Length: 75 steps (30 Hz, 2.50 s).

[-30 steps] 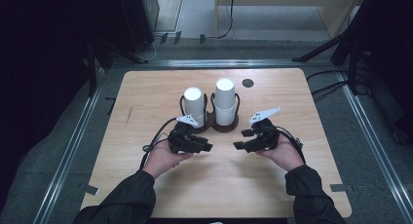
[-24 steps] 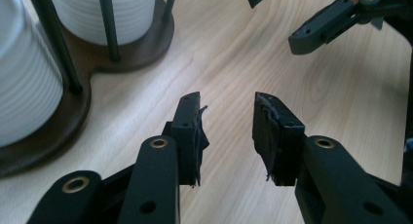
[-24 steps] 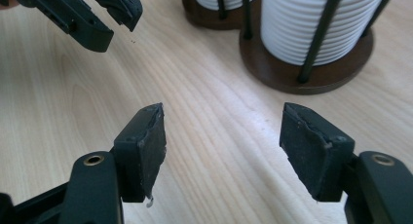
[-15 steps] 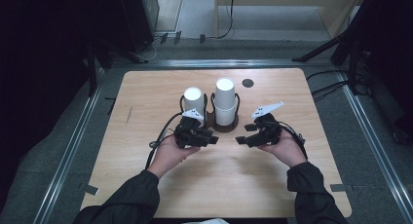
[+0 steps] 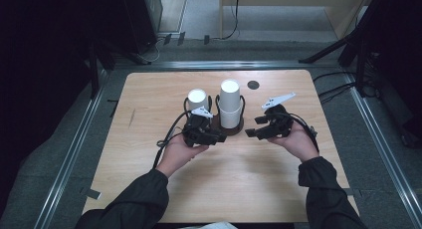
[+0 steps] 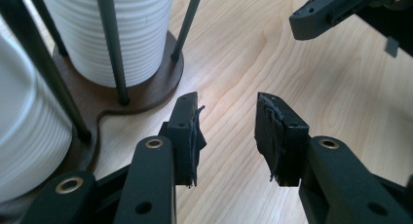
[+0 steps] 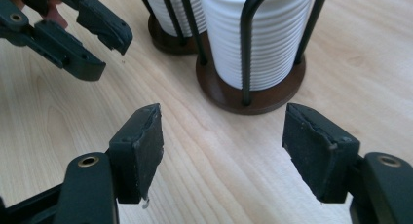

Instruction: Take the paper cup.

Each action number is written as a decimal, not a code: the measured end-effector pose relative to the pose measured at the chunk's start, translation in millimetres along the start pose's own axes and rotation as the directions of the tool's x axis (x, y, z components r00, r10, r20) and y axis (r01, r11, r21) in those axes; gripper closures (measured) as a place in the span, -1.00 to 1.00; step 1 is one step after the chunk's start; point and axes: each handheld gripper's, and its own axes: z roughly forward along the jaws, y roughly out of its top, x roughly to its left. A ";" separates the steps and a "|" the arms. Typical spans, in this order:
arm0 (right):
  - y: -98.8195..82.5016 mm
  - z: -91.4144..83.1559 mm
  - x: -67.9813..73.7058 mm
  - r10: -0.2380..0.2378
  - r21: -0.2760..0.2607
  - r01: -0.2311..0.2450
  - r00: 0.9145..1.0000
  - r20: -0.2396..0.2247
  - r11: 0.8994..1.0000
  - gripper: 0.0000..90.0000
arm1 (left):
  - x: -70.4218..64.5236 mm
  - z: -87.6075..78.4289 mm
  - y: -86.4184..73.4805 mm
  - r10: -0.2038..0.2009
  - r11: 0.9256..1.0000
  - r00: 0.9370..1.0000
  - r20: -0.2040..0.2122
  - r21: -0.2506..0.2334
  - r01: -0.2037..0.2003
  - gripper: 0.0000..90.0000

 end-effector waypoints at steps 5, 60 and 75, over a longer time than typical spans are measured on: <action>10.1 -10.0 -3.4 -0.015 0.002 0.015 1.000 0.017 1.000 -0.34 | -2.1 2.9 8.4 0.003 1.000 1.000 -0.008 -0.018 -0.003 0.31; 129.1 13.3 3.5 -0.135 0.042 0.133 0.990 0.046 0.990 -0.41 | 11.2 22.0 36.1 -0.056 0.996 0.990 -0.130 -0.080 0.046 0.73; 142.0 12.1 10.2 -0.185 0.104 0.175 0.979 0.086 0.979 -0.28 | 10.9 22.5 35.6 -0.052 0.996 0.990 -0.128 -0.079 0.042 0.74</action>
